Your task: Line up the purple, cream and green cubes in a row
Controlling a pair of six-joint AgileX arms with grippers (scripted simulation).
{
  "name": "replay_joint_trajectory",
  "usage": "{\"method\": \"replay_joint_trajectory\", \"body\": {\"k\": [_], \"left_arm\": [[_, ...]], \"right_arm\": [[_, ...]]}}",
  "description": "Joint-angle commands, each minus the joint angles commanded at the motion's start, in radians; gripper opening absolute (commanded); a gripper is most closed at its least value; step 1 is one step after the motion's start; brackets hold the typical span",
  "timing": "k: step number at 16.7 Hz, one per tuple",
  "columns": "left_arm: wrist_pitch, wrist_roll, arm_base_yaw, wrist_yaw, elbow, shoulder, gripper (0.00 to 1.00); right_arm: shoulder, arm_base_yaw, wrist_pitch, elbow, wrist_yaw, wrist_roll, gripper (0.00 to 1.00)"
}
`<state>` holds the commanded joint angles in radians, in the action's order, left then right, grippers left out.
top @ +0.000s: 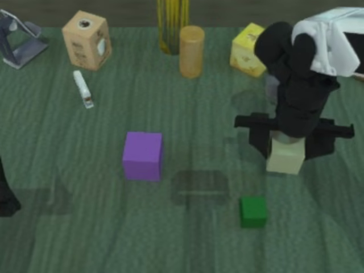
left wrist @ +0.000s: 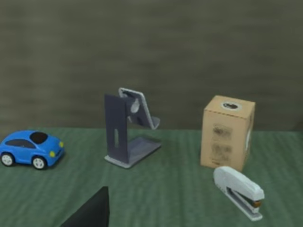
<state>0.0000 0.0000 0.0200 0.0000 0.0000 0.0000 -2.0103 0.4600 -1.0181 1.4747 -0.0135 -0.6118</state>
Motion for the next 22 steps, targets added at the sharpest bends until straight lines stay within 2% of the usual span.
{"method": "replay_joint_trajectory", "body": {"k": [4,6,13,15,22], "left_arm": [[0.0,0.0,0.0,0.0,0.0,0.0,1.0],[0.0,0.0,0.0,0.0,0.0,0.0,1.0],[0.0,0.0,0.0,0.0,0.0,0.0,1.0],[0.0,0.0,0.0,0.0,0.0,0.0,1.0],[0.0,0.0,0.0,0.0,0.0,0.0,1.0]], "right_arm": [[-0.004,-0.002,0.002,-0.001,0.0,-0.004,0.0],[-0.009,0.035,-0.01,0.014,-0.001,-0.028,0.0],[-0.03,0.327,-0.091,0.104,-0.007,-0.202,0.0],[-0.029,0.376,-0.103,0.12,-0.009,-0.232,0.0],[-0.041,0.379,-0.061,0.09,-0.008,-0.24,0.0]]}}
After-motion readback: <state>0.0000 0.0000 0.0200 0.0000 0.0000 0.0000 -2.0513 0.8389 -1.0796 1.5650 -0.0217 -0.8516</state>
